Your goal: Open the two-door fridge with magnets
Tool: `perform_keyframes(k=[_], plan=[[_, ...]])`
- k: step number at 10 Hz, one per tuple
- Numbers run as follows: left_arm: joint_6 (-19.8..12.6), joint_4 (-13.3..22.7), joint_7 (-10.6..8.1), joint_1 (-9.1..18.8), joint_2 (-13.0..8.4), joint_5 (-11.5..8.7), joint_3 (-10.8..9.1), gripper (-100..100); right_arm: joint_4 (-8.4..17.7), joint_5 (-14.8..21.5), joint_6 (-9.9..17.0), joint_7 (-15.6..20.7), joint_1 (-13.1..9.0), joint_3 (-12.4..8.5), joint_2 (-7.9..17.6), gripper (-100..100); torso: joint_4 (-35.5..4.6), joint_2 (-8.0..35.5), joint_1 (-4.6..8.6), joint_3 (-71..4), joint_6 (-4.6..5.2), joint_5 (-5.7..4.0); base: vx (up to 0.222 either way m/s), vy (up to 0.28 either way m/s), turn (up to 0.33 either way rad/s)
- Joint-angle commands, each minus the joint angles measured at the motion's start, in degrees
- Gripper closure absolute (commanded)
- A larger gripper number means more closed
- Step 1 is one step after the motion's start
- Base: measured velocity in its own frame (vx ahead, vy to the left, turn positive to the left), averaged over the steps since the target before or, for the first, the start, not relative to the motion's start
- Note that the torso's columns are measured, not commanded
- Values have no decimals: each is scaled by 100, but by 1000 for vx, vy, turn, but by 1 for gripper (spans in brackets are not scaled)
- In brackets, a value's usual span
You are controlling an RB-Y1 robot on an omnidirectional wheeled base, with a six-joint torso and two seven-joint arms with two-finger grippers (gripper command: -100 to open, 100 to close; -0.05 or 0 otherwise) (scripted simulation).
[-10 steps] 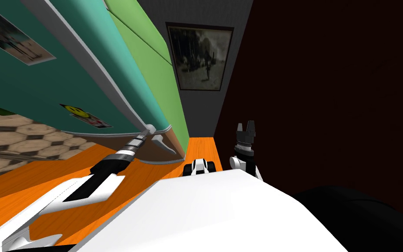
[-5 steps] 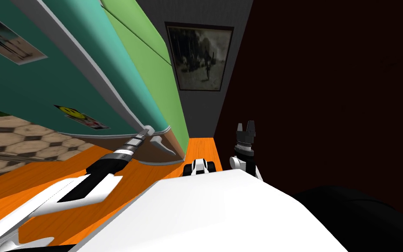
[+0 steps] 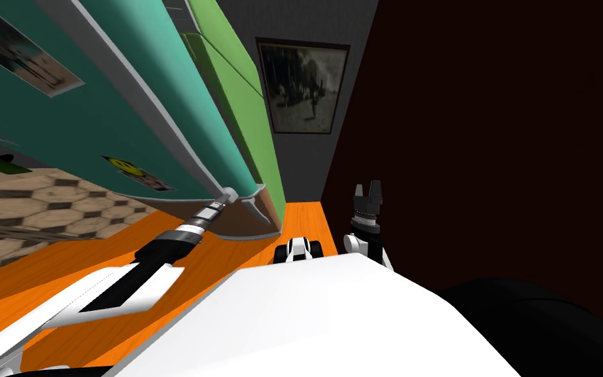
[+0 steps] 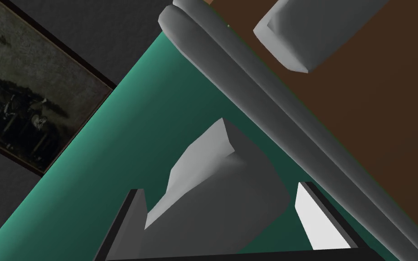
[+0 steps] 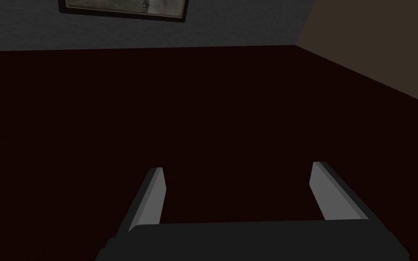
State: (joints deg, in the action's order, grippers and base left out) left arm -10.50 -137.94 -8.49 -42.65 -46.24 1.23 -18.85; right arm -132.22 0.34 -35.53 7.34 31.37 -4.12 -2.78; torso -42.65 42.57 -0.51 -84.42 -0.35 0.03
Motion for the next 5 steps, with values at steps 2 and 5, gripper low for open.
perform_keyframes(k=[2,5], plan=[[382,-214,-46,-190,-198,42,123,100,0,0,0,0,0,-1,1,0,12,-14,-12,-16,12,-4,-307,306,-34],[733,-462,-86,-406,-415,69,281,100,0,0,0,0,0,-1,1,0,8,-10,21,-12,14,-9,-320,268,-24]])
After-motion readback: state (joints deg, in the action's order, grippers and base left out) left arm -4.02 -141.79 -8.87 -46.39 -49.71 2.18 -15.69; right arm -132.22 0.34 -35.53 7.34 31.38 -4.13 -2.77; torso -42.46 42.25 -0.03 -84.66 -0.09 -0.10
